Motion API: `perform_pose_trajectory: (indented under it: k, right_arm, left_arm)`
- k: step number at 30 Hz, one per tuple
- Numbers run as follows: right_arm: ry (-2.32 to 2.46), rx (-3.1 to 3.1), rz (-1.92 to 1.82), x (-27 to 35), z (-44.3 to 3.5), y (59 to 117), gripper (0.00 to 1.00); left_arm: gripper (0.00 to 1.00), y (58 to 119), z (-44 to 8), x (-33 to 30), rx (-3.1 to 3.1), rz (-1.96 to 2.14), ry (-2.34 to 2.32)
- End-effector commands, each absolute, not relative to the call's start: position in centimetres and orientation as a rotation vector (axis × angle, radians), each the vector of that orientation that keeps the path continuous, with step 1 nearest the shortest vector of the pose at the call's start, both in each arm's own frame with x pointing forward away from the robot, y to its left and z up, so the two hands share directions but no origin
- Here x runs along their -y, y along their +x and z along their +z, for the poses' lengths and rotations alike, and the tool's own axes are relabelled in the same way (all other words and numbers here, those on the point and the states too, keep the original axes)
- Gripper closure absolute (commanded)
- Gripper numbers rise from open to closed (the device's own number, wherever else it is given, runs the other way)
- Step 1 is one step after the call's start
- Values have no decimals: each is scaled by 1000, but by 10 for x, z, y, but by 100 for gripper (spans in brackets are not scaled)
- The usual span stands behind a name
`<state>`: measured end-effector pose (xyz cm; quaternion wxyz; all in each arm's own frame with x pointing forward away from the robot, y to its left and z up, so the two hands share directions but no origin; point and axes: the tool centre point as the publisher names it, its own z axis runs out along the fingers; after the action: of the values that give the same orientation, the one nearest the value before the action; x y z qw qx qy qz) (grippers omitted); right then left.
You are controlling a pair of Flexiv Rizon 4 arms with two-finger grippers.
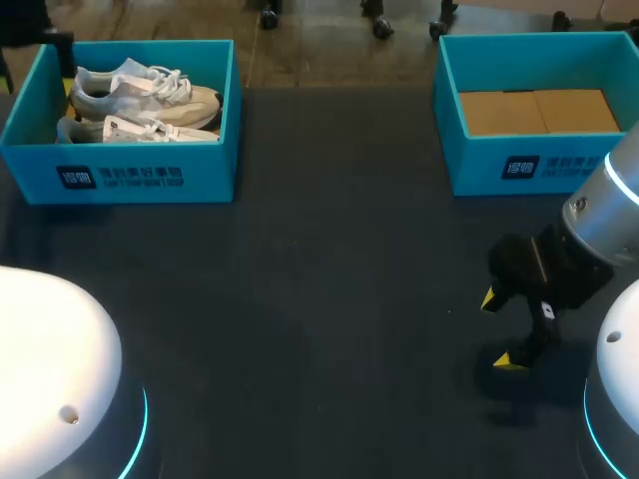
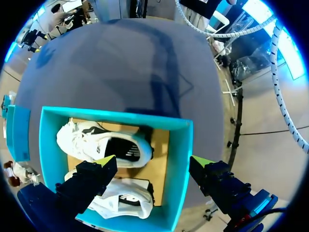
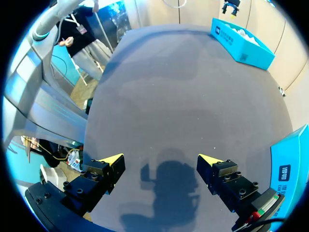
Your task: Take the shoe out of the shoebox, open the shoe tongue, remove and reinsert the insole, then place the shoe into the shoebox
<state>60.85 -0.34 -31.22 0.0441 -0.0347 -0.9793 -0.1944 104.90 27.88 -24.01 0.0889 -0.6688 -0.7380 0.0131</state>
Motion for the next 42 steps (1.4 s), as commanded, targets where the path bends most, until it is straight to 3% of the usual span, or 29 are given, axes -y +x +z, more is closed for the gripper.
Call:
perform_pose_trajectory:
  k: [1, 19, 26, 29, 42]
  right_arm:
    - [-105, 2994, -594, 3, -313, 608, 0]
    - [-105, 2994, -594, 3, -313, 608, 0]
    - [-105, 2994, -594, 3, -313, 608, 0]
    - [-105, 2994, -594, 3, -313, 608, 0]
    - [-105, 2994, -594, 3, -313, 608, 0]
  left_arm:
    - [0, 1034, -238, -278, 2239, -70, -2040]
    - [0, 1058, -289, -268, 2294, -24, -1960]
    - [4, 1066, -304, -272, 2279, -9, -1934]
    - [9, 1066, -312, -275, 2255, -6, -1950]
    - [10, 1056, -331, -281, 2141, 23, -2068]
